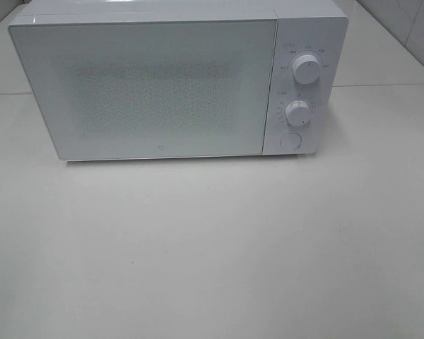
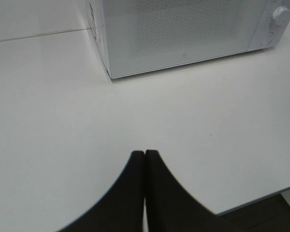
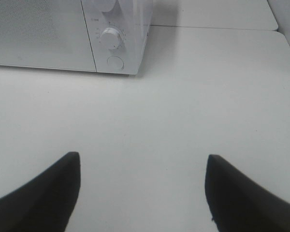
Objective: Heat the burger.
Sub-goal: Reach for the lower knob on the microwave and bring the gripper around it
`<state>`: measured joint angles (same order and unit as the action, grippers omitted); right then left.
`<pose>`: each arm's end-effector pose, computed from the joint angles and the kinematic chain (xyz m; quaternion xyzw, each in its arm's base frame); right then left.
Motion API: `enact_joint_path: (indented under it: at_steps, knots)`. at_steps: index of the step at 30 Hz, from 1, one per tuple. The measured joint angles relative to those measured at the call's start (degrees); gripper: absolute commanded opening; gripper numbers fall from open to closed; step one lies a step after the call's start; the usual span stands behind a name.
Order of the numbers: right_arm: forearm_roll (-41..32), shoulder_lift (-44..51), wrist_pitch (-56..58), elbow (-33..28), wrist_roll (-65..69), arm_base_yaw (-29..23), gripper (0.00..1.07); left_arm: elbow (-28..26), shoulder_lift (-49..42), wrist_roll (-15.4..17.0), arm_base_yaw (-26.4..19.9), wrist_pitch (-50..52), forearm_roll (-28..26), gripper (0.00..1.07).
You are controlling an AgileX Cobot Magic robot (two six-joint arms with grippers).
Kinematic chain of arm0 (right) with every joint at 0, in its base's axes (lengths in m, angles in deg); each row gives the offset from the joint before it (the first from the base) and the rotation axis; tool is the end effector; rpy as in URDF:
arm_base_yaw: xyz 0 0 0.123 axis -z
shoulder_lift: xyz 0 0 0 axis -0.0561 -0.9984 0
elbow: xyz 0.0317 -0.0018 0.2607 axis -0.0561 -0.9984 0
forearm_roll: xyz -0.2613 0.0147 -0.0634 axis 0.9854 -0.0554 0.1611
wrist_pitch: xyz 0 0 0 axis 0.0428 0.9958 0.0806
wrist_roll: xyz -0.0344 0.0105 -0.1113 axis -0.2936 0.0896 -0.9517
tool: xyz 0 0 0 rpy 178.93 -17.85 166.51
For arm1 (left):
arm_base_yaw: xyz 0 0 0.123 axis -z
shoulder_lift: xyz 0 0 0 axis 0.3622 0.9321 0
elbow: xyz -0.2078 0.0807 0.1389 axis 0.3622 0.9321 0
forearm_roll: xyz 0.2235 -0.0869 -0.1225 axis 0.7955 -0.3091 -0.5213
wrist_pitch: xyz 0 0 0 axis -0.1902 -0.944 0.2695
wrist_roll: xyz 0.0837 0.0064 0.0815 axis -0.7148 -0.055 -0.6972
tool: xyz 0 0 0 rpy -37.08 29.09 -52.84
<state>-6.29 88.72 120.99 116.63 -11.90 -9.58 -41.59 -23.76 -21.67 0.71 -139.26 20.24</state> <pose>0.0564 0.0091 0.2843 -0.0465 0.8323 0.0446 0.5505 0.0534 -0.0181 0.2755 0.1351 0.8379 -0.1010 0.5191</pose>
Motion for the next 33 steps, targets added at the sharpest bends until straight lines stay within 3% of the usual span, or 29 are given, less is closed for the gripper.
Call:
enact_joint_path:
  at_steps: [2, 20, 25, 33]
  knots:
    - [-0.2, -2.1, -1.4, 1.0, 1.3, 0.0, 0.71, 0.1, 0.0, -1.4, 0.0, 0.0, 0.9, 0.00]
    - [-0.3, -24.4, -28.4, 1.3, 1.7, 0.0, 0.69, 0.1, 0.0, -1.7, 0.0, 0.2, 1.7, 0.00]
    - [-0.3, -37.2, -38.1, 1.3, 1.7, 0.0, 0.63, 0.1, 0.0, -1.7, 0.0, 0.2, 1.7, 0.00]
    - [-0.3, -49.3, -47.2, 1.3, 1.7, 0.0, 0.59, 0.1, 0.0, -1.7, 0.0, 0.2, 1.7, 0.00]
